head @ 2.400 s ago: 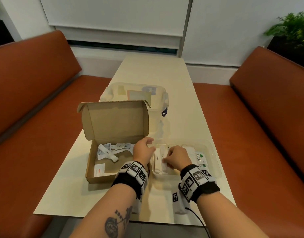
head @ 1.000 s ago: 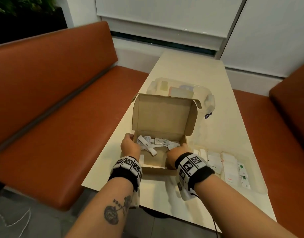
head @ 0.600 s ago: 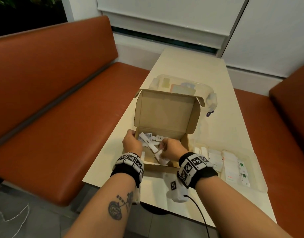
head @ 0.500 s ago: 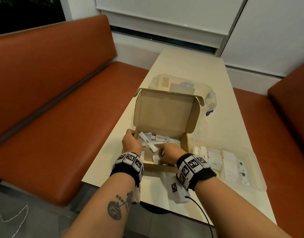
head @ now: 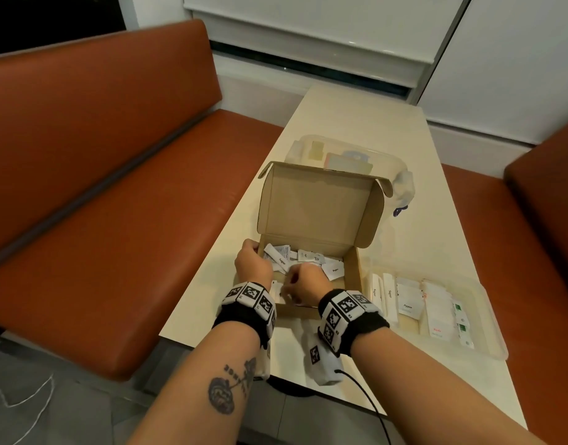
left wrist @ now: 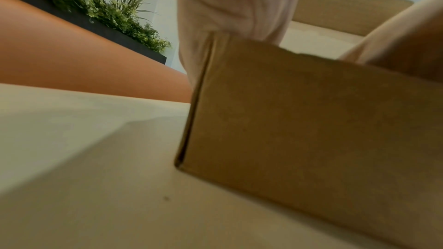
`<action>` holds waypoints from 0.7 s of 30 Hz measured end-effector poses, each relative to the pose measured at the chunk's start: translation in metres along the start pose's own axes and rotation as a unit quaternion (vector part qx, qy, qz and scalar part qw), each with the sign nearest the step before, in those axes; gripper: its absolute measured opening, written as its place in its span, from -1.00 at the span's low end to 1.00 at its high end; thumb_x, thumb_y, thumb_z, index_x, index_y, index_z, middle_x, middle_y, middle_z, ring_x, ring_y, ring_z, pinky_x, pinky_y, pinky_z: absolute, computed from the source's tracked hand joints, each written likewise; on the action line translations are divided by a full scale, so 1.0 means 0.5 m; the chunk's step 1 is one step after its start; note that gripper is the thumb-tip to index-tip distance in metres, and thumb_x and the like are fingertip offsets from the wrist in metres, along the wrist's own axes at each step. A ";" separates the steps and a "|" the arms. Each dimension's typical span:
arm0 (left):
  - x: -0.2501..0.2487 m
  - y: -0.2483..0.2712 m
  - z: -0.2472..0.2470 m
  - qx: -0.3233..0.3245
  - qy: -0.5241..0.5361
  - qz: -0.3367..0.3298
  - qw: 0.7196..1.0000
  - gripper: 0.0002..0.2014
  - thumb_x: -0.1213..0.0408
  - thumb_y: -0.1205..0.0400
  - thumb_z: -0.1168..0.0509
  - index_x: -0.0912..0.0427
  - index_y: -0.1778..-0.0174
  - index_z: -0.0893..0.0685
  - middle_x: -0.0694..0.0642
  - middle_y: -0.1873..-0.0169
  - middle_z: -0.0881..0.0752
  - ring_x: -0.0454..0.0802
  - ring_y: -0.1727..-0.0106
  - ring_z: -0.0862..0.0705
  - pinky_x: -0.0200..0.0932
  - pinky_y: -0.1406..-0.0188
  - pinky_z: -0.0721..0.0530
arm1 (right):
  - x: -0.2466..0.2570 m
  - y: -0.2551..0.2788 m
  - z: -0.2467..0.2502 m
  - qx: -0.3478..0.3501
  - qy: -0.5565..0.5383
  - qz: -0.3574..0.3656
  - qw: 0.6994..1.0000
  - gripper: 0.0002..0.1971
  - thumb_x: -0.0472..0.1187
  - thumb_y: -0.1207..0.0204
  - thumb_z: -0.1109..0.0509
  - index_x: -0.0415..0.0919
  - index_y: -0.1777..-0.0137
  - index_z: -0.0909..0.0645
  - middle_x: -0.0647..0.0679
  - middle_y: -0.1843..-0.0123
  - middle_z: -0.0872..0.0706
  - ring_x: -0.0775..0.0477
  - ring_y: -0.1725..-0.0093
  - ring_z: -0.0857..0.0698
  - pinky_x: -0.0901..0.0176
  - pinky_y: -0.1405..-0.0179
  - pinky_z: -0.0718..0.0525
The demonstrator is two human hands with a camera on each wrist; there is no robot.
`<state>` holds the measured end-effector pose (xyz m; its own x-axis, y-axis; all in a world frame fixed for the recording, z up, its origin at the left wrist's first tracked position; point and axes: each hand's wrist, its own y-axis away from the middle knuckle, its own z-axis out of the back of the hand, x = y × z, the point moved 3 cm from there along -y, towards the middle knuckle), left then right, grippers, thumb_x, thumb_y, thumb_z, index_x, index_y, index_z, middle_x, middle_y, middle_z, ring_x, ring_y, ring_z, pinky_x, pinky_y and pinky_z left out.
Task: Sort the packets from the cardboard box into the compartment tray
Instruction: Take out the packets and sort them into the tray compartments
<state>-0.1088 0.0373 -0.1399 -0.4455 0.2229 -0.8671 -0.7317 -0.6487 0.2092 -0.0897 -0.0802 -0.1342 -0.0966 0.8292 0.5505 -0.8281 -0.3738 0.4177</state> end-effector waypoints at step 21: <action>-0.004 0.000 0.006 0.006 0.032 0.009 0.999 -0.77 0.60 -0.56 -0.16 0.35 -0.07 -0.61 0.33 -0.02 -0.72 0.24 -0.03 -0.66 -0.09 0.14 -0.52 | 0.045 -0.071 0.002 0.017 0.176 -0.058 0.983 -0.11 -0.01 -0.33 -0.58 -0.11 -0.57 -0.16 -0.28 -0.51 -0.29 -0.40 -0.48 -0.31 -0.18 -0.40 -0.41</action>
<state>-0.1097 0.0391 -0.1366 -0.4242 0.1639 -0.8906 -0.7303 -0.6434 0.2295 -0.0619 -0.0487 -0.1360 -0.1921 0.9571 0.2168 -0.8265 -0.2769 0.4901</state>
